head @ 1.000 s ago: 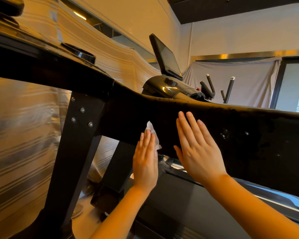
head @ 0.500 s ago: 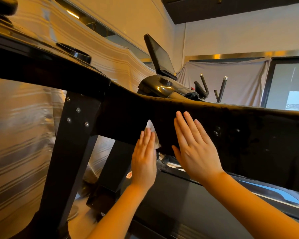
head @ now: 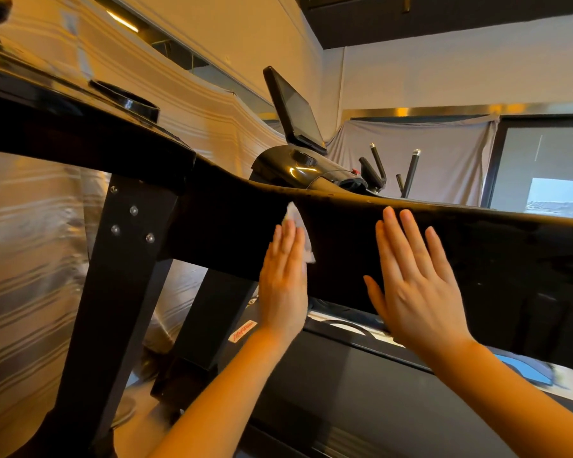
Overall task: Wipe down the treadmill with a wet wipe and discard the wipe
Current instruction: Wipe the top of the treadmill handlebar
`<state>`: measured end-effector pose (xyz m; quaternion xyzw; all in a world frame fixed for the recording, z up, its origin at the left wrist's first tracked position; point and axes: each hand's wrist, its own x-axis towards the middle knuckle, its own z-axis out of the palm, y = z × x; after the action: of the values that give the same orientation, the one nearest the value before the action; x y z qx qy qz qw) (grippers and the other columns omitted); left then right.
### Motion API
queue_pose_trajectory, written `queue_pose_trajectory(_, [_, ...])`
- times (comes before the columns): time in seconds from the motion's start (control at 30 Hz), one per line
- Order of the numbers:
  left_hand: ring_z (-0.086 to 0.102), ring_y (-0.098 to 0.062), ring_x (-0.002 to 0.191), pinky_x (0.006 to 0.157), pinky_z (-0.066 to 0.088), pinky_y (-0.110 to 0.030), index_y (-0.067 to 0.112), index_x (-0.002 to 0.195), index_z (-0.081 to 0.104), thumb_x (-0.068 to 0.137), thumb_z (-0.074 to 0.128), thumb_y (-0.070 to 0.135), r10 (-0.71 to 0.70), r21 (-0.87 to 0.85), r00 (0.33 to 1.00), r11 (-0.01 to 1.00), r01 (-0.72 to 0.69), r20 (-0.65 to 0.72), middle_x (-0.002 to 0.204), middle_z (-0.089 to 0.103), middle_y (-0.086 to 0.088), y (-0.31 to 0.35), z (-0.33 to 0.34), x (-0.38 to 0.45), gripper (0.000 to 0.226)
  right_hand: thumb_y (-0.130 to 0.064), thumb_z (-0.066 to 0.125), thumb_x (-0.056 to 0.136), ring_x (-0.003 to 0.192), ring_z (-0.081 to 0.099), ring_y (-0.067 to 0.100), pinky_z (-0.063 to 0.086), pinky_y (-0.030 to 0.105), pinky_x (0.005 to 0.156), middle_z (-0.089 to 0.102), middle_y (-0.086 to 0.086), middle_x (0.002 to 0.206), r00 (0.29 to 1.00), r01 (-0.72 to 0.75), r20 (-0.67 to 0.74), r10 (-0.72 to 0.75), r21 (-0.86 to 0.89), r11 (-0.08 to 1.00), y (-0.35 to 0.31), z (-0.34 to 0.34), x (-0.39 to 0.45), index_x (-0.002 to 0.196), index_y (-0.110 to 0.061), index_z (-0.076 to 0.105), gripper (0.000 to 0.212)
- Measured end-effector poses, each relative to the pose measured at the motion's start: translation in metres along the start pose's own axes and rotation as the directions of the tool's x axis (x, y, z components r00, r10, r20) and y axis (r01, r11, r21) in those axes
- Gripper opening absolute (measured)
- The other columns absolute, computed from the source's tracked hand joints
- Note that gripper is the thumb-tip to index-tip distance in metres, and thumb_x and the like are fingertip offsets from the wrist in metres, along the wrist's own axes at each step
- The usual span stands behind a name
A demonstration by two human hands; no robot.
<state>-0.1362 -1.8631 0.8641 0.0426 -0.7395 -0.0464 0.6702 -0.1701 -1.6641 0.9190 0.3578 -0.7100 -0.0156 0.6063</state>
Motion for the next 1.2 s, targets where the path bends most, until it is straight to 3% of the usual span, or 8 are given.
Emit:
queue_pose_trajectory(0.13, [0.022, -0.030, 0.147, 0.122, 0.015, -0.034, 0.009, 0.150, 0.024, 0.101, 0.036, 0.017, 0.101, 0.007, 0.994, 0.995, -0.101, 0.046, 0.156, 0.026, -0.011, -0.008, -0.002, -0.022, 0.052, -0.042, 0.035, 0.099, 0.152, 0.001, 0.031, -0.001, 0.045, 0.124, 0.014, 0.019, 0.162, 1.000, 0.005, 0.012, -0.005, -0.007, 1.000, 0.003, 0.001, -0.005, 0.153, 0.000, 0.022, 0.070])
queue_pose_trajectory(0.27, [0.018, -0.028, 0.148, 0.119, 0.026, -0.046, 0.007, 0.151, 0.028, 0.101, 0.033, 0.017, -0.197, -0.023, 0.978, 0.980, 0.196, -0.063, 0.158, 0.026, -0.013, -0.022, -0.011, 0.044, 0.051, -0.042, 0.033, 0.100, 0.152, 0.003, 0.032, 0.002, 0.045, 0.124, 0.014, 0.019, 0.162, 1.000, 0.021, 0.015, -0.021, -0.007, 1.000, 0.007, 0.000, -0.005, 0.153, 0.000, 0.022, 0.069])
queue_pose_trajectory(0.33, [0.018, -0.029, 0.148, 0.118, 0.028, -0.047, 0.004, 0.150, 0.030, 0.102, 0.032, 0.018, -0.228, -0.058, 0.970, 0.973, 0.224, -0.083, 0.158, 0.027, -0.014, -0.020, -0.013, 0.069, 0.050, -0.042, 0.032, 0.100, 0.152, 0.006, 0.032, 0.004, 0.046, 0.124, 0.015, 0.019, 0.162, 0.999, 0.030, 0.015, -0.030, -0.001, 1.000, 0.010, 0.000, -0.007, 0.152, 0.000, 0.023, 0.068])
queue_pose_trajectory(0.57, [0.015, -0.024, 0.150, 0.122, 0.018, -0.039, 0.005, 0.149, 0.033, 0.107, 0.027, 0.027, 0.196, -0.051, 0.980, 0.980, -0.194, 0.036, 0.158, 0.029, -0.011, 0.026, -0.010, 0.059, 0.048, -0.043, 0.034, 0.099, 0.152, 0.004, 0.032, 0.001, 0.046, 0.124, 0.015, 0.019, 0.162, 1.000, -0.007, 0.001, 0.007, -0.003, 1.000, 0.010, -0.002, -0.011, 0.153, 0.000, 0.022, 0.070])
queue_pose_trajectory(0.63, [0.014, -0.024, 0.149, 0.123, 0.012, -0.041, 0.008, 0.150, 0.031, 0.106, 0.029, 0.026, 0.188, 0.041, 0.981, 0.981, -0.190, 0.037, 0.158, 0.029, -0.009, 0.017, -0.014, 0.063, 0.048, -0.044, 0.034, 0.098, 0.152, 0.003, 0.032, -0.001, 0.047, 0.123, 0.015, 0.019, 0.162, 1.000, -0.026, 0.002, 0.026, -0.011, 1.000, 0.012, -0.004, -0.014, 0.153, 0.000, 0.022, 0.071])
queue_pose_trajectory(0.8, [0.021, -0.032, 0.148, 0.120, 0.015, -0.048, 0.009, 0.146, 0.041, 0.104, 0.025, 0.030, -0.079, 0.032, 0.997, 0.996, 0.080, -0.017, 0.155, 0.035, -0.012, 0.013, -0.020, 0.079, 0.049, -0.046, 0.034, 0.098, 0.152, 0.001, 0.031, -0.001, 0.048, 0.123, 0.015, 0.018, 0.162, 0.999, -0.046, 0.000, 0.046, -0.014, 0.999, 0.020, -0.006, -0.021, 0.153, 0.000, 0.023, 0.073])
queue_pose_trajectory(1.0, [0.032, -0.028, 0.143, 0.120, 0.018, -0.044, 0.014, 0.144, 0.043, 0.107, 0.023, 0.033, 0.262, 0.000, 0.962, 0.965, -0.262, 0.076, 0.148, 0.046, -0.009, 0.043, -0.015, 0.077, 0.046, -0.046, 0.033, 0.098, 0.152, 0.004, 0.031, -0.001, 0.048, 0.123, 0.015, 0.018, 0.162, 1.000, -0.030, -0.004, 0.029, -0.019, 0.999, 0.022, -0.004, -0.022, 0.153, -0.001, 0.023, 0.072])
queue_pose_trajectory(1.2, [0.038, -0.029, 0.140, 0.118, 0.015, -0.045, 0.012, 0.137, 0.052, 0.105, 0.013, 0.041, -0.018, 0.118, 1.000, 0.993, 0.018, -0.002, 0.143, 0.051, -0.010, 0.002, -0.024, 0.087, 0.058, -0.047, 0.031, 0.100, 0.152, 0.004, 0.032, 0.000, 0.048, 0.123, 0.013, 0.018, 0.162, 1.000, -0.019, -0.001, 0.019, -0.033, 0.999, 0.023, -0.001, -0.023, 0.153, -0.001, 0.022, 0.071])
